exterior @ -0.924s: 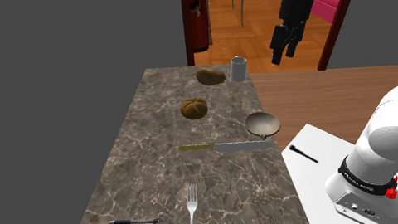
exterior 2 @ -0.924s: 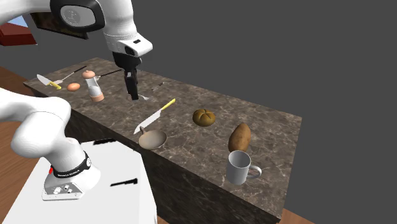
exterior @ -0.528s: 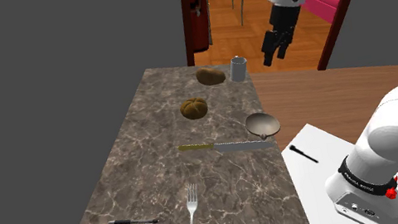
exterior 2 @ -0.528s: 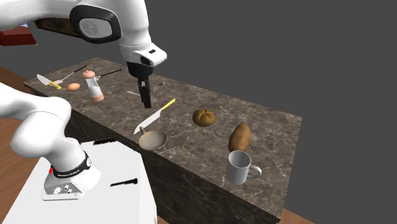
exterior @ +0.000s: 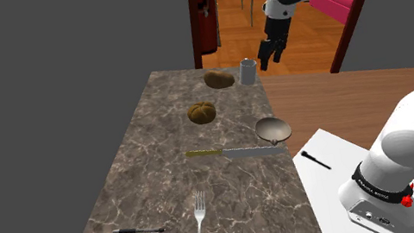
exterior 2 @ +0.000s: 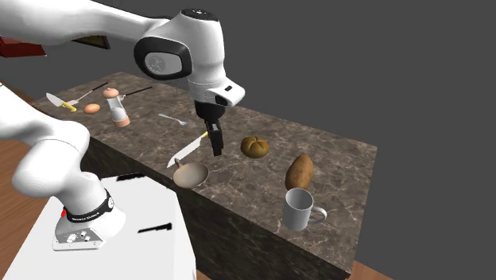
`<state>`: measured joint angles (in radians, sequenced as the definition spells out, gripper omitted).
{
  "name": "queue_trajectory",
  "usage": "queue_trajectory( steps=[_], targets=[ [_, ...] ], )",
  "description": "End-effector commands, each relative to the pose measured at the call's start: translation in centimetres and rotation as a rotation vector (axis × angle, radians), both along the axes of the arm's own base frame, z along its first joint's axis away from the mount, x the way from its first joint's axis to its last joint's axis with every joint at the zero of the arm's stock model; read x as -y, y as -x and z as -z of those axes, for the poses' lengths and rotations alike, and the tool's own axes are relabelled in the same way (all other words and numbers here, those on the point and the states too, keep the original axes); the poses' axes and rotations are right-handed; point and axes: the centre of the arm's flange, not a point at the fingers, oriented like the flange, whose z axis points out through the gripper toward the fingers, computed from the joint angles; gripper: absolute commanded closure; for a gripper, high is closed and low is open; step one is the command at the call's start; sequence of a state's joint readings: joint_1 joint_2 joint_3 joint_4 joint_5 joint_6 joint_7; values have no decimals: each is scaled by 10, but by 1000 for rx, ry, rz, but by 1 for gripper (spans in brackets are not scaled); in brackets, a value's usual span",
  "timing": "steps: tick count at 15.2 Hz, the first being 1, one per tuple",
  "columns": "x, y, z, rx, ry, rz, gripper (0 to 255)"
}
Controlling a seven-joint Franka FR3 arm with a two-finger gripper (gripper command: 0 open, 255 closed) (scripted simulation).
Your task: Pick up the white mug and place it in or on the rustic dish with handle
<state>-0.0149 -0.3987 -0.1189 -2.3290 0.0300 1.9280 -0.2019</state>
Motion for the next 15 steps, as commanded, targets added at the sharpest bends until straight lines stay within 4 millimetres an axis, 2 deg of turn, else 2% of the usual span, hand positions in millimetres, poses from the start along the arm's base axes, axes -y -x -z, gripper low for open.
queue_trajectory(
  steps=[1, 15],
  targets=[
    [11, -20, 9, 5, 10, -5, 0],
    [91, -160, 82, 38, 76, -38, 0]
  ],
)
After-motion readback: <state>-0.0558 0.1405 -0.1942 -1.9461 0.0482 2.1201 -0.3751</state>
